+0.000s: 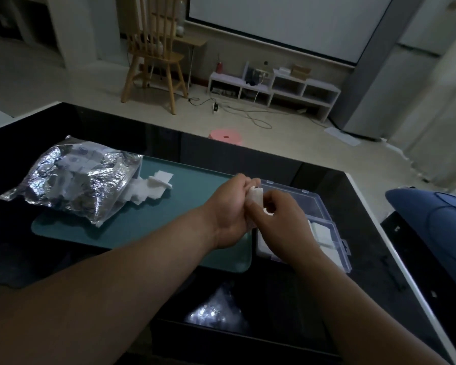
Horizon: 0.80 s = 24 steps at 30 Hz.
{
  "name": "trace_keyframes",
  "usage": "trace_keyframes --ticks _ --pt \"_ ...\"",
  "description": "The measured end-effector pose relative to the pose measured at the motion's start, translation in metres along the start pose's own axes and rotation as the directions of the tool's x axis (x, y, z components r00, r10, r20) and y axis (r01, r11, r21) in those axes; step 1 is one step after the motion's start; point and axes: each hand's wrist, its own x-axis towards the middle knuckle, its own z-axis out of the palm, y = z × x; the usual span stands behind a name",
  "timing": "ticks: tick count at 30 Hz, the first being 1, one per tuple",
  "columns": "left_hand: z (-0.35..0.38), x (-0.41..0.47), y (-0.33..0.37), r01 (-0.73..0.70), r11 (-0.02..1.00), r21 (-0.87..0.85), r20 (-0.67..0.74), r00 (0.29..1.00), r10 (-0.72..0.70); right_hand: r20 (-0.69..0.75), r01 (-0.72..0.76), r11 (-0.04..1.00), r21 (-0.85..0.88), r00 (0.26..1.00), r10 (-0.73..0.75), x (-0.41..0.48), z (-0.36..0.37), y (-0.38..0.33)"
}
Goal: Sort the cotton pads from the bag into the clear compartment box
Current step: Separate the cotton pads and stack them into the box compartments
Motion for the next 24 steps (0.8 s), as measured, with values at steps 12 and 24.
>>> trace_keyframes --ticks 12,24 --pt "0.036 0.01 -0.034 -0.084 0.836 0.542 -0.133 0.974 0.185 0.152 -0.331 0.828 0.452 0.944 0.293 -0.004 -0.025 0.015" --pt "0.058 0.038 -0.046 -0.129 0.691 0.712 -0.167 0.924 0.344 0.111 -0.333 0.86 0.387 0.943 0.315 0.005 -0.047 0.03"
